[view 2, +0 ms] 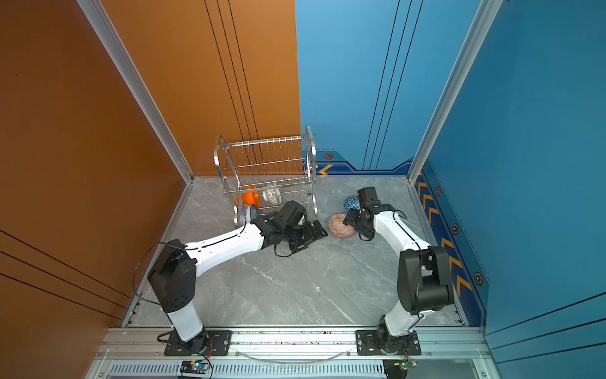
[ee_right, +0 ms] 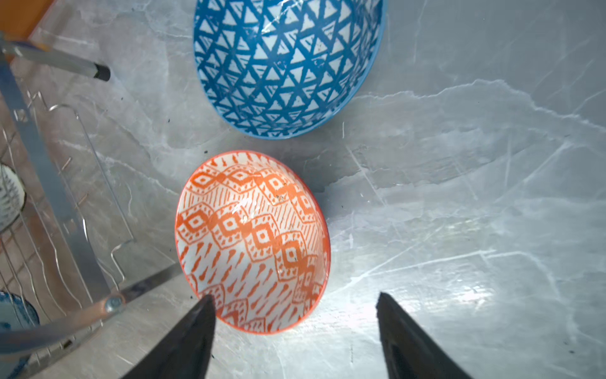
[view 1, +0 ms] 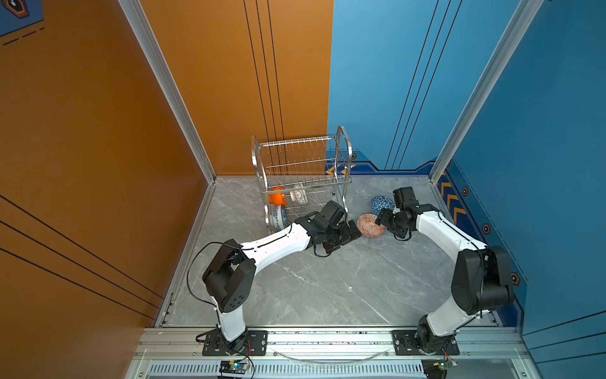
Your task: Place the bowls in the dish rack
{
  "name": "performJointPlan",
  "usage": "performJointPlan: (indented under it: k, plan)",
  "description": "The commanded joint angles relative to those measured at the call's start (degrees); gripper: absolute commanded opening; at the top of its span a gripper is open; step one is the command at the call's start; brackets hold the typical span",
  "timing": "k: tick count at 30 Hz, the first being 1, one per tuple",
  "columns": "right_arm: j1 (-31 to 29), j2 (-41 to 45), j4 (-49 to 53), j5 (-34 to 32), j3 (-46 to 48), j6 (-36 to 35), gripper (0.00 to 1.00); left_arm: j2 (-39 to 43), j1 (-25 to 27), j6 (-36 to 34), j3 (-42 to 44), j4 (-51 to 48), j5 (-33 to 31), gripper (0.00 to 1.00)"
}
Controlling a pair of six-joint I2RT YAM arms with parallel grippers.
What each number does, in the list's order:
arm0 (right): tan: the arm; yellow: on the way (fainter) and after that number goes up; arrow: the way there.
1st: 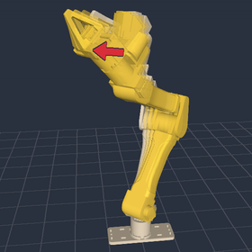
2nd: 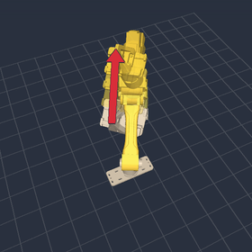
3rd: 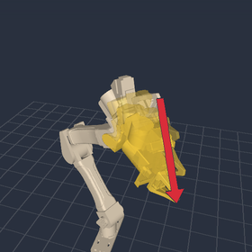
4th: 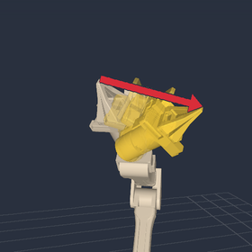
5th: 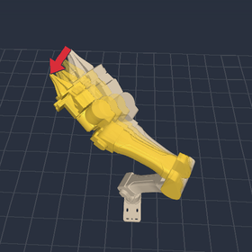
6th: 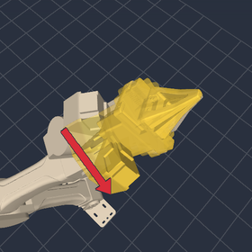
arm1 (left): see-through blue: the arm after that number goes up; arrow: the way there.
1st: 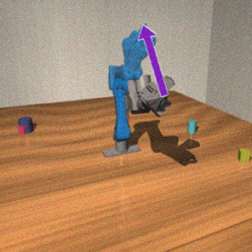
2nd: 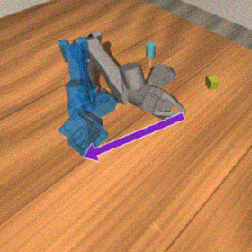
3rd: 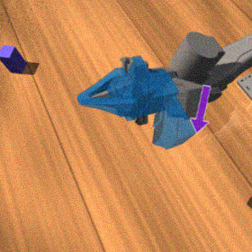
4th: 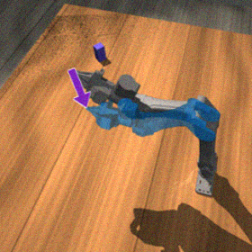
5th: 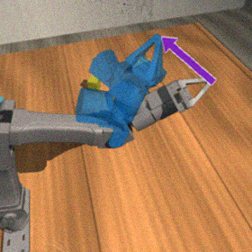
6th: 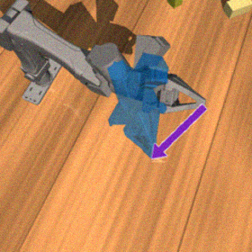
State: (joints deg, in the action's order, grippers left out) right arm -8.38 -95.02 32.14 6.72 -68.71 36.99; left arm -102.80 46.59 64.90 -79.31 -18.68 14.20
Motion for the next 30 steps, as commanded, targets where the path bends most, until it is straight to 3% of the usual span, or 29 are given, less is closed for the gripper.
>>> performJointPlan:
  k: [1, 21, 25, 30]
  plan:
    - [0.89, -4.03, 2.31, -2.17, -2.92, -0.68, 0.67, -0.74, 0.31, -2.88, -1.95, -2.21, 1.23, 0.98]
    - [0.91, -9.05, 2.58, -0.59, -1.66, -4.05, 0.19, -1.16, -1.07, -5.27, -3.09, -4.77, -1.37, 0.98]
    - [0.59, -7.66, 2.58, -0.13, -0.27, -4.22, 0.05, -1.35, -0.89, -5.97, -3.29, -4.89, -1.71, 0.98]
    - [-2.15, -2.65, 2.66, -0.53, 3.24, -4.3, 0.0, -1.09, -0.83, -7.45, -2.68, -5.99, -3.03, 0.99]
